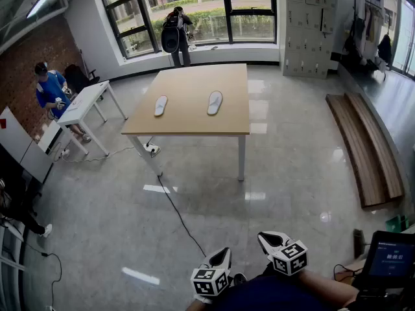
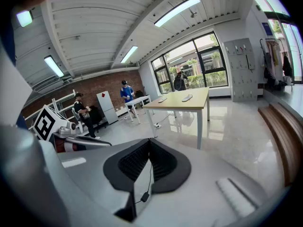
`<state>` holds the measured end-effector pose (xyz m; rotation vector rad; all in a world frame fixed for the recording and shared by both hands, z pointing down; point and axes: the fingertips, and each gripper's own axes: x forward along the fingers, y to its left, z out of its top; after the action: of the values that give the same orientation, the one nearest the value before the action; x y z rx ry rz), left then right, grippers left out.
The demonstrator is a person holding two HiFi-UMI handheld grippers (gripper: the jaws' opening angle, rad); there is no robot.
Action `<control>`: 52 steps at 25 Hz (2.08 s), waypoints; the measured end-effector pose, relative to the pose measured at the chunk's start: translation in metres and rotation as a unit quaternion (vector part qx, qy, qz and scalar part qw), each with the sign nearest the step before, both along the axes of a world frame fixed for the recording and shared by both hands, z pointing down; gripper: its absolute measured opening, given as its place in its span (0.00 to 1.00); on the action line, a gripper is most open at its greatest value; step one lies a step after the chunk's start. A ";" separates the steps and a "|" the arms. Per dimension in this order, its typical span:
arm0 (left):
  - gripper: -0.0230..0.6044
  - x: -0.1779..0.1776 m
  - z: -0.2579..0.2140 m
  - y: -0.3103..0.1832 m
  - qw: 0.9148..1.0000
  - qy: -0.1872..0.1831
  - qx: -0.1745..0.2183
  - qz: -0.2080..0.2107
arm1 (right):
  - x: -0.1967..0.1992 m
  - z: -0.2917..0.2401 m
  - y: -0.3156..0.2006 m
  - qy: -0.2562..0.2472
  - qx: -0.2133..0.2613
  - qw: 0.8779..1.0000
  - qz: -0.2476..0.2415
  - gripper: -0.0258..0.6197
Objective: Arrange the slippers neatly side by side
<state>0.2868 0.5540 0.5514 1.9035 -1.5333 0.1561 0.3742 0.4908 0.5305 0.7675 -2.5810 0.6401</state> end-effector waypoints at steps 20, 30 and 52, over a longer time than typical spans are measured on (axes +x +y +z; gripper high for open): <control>0.04 -0.077 0.016 -0.067 0.996 -0.024 -0.036 -0.073 | -0.095 0.027 -0.080 -0.011 -0.036 0.996 -0.085 0.06; 0.04 -0.092 -0.005 -0.183 0.992 -0.040 -0.009 -0.120 | -0.111 0.013 -0.196 -0.045 -0.030 0.993 -0.105 0.06; 0.23 -0.142 -0.006 -0.293 0.987 -0.047 -0.019 -0.151 | -0.157 0.002 -0.322 -0.089 -0.026 0.991 -0.098 0.15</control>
<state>0.1446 0.2608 0.5450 1.6298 -1.8484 0.1394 0.2170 0.1685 0.5321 0.4506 -2.7432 0.7415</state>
